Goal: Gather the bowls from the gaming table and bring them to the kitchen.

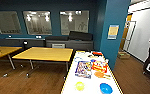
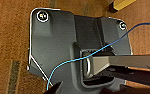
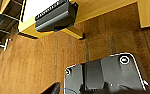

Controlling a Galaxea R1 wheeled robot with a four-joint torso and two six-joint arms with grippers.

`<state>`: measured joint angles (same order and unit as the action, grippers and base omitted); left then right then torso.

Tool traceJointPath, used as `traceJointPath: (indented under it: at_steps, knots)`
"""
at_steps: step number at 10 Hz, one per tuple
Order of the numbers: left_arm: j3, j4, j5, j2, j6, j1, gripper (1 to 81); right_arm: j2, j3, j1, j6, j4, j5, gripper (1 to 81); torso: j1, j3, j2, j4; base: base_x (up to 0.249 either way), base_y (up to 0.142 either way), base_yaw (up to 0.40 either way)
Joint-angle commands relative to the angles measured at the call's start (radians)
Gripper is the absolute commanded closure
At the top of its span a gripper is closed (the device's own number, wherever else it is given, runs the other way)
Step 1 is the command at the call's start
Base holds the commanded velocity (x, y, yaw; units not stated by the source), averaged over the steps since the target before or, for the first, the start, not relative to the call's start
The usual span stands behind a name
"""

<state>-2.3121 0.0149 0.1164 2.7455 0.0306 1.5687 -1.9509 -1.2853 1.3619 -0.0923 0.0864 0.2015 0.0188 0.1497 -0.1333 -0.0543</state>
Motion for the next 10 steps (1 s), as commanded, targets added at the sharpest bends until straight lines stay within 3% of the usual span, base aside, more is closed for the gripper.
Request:
traceJointPath:
  at_steps: [1,7,8,10]
  knots:
    - [0.008,0.005,-0.052,-0.015,0.003,-0.040,1.0,0.114,0.080,-0.129,-0.003,0.006,-0.034,1.0,0.000,0.092,0.000,0.000,0.000,0.000,0.000]
    - [0.007,0.007,-0.052,-0.016,0.003,-0.040,1.0,0.198,0.101,-0.322,-0.104,0.007,-0.047,1.0,0.001,0.277,0.000,0.000,0.000,0.000,0.000]
    - [0.007,0.007,-0.052,-0.018,0.003,-0.040,1.0,0.205,0.092,-0.350,-0.121,0.009,-0.047,1.0,0.001,0.229,0.001,0.000,0.000,0.000,0.000]
    - [0.007,0.007,-0.050,-0.018,0.003,-0.043,1.0,0.212,0.075,-0.422,-0.150,0.007,-0.050,1.0,0.002,0.262,0.002,0.000,0.000,0.000,0.000]
